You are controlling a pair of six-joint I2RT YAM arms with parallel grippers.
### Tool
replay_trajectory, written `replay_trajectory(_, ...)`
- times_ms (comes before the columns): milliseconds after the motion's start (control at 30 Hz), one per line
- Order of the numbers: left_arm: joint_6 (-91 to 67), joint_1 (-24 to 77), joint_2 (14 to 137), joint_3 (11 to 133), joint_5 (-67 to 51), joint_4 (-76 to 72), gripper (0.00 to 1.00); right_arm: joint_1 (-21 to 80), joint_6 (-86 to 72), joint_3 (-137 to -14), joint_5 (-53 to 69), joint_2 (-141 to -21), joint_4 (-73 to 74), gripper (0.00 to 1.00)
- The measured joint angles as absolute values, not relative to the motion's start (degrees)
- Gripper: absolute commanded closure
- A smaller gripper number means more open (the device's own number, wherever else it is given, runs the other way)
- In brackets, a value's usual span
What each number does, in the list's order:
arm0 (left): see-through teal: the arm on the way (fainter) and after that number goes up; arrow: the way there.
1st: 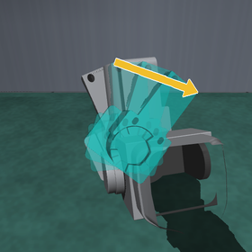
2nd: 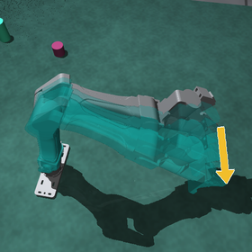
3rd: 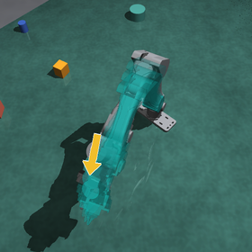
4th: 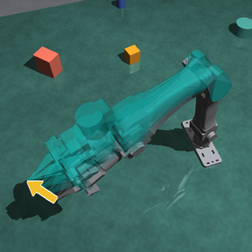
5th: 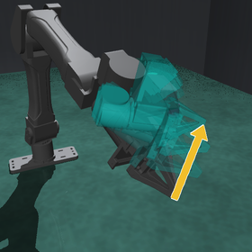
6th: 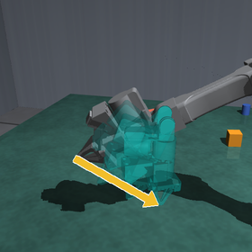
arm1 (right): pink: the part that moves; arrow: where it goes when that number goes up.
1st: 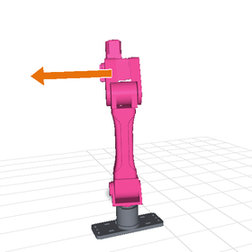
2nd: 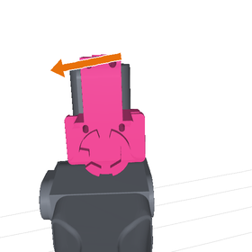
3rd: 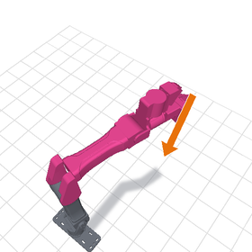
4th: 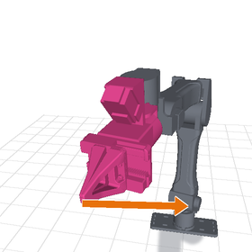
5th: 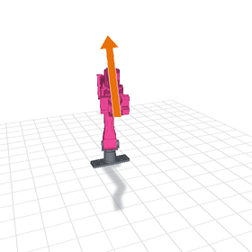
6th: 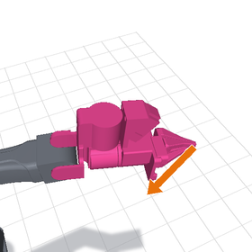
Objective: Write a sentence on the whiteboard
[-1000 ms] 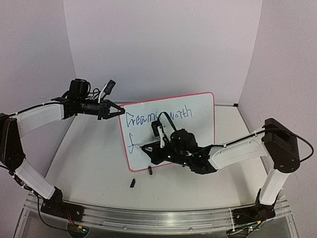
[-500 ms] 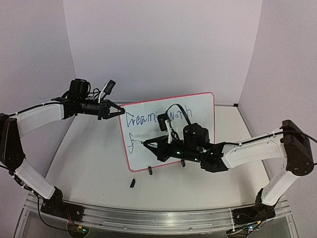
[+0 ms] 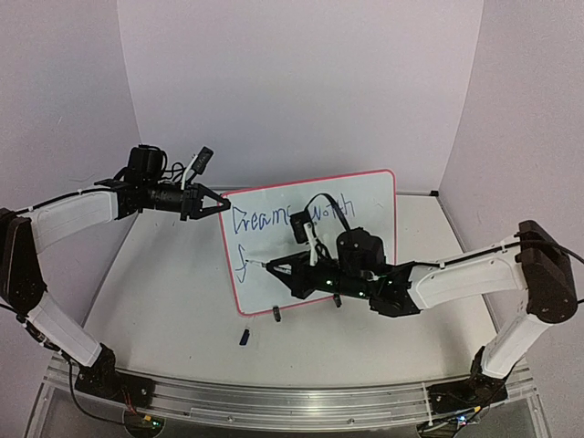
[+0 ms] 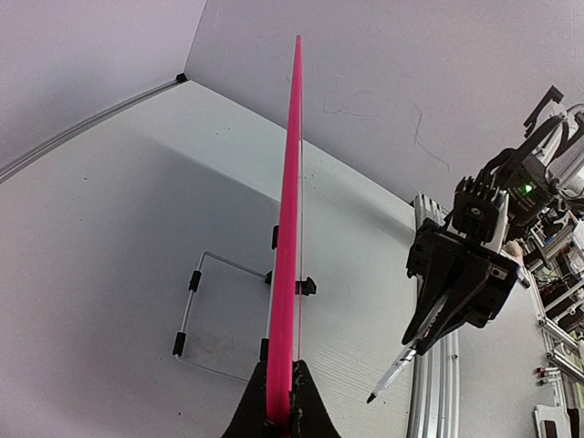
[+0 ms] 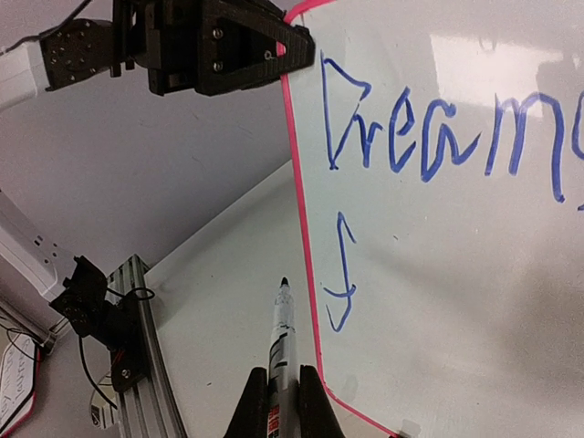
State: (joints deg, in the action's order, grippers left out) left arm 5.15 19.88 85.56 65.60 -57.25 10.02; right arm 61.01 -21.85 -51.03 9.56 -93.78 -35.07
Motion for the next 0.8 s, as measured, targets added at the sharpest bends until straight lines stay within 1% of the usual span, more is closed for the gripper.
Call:
replay_trajectory(400, 5.2, 19.9, 85.6, 65.6, -57.2, 10.0, 1.0, 60.4, -20.9, -54.8, 8.9, -99.5, -32.5, 1.0)
replay_trajectory(800, 5.4, 20.0, 85.6, 65.6, -57.2, 10.0, 1.0, 60.2, -20.9, -54.8, 4.2, -99.6, -31.6, 1.0)
